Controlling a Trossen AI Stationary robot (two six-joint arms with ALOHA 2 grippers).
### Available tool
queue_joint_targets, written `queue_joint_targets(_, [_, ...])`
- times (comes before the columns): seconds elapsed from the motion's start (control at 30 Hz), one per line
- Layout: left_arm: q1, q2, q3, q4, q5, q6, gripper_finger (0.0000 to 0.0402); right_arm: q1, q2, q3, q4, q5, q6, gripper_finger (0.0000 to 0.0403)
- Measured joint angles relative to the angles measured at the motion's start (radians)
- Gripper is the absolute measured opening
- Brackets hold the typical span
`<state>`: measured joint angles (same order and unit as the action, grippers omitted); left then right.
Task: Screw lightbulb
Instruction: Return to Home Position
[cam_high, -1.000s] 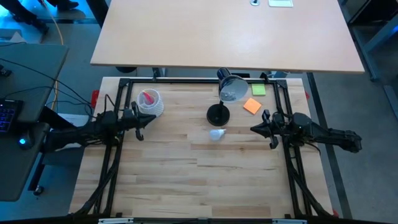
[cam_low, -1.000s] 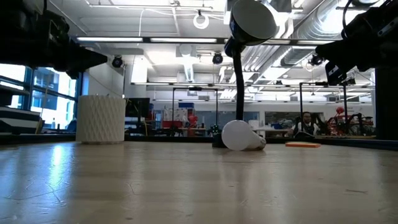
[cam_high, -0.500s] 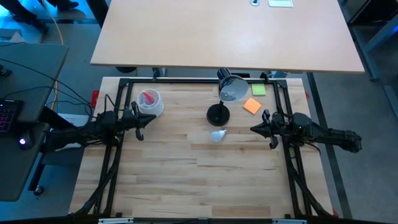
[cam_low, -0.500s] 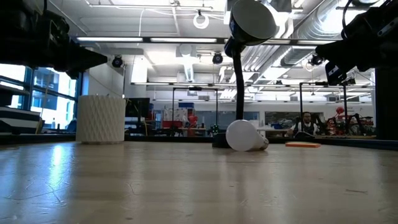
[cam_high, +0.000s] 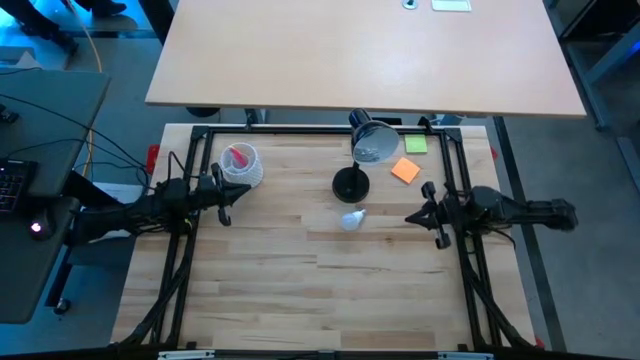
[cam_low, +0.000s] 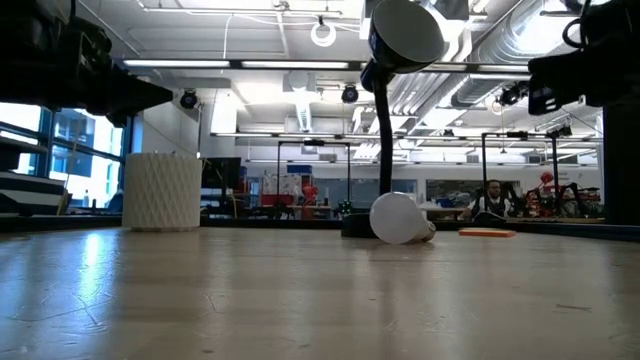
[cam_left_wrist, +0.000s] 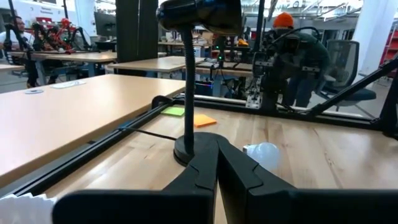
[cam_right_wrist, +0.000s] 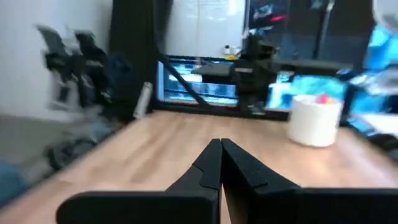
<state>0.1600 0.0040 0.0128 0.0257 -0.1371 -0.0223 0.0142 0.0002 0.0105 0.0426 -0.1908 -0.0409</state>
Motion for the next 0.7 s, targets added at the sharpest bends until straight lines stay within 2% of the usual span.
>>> queue_joint_targets(0.13, [0.000, 0.000, 0.000, 0.000, 0.000, 0.000, 0.0002, 0.035, 0.000, 0.000, -0.029, 0.195, -0.023, 0.0000])
queue_joint_targets(0.17, [0.000, 0.000, 0.000, 0.000, 0.000, 0.000, 0.0002, 0.036, 0.000, 0.000, -0.027, 0.211, -0.024, 0.0000])
queue_joint_targets(0.7, [0.000, 0.000, 0.000, 0.000, 0.000, 0.000, 0.0002, 0.031, 0.001, -0.001, -0.026, 0.200, -0.009, 0.0000])
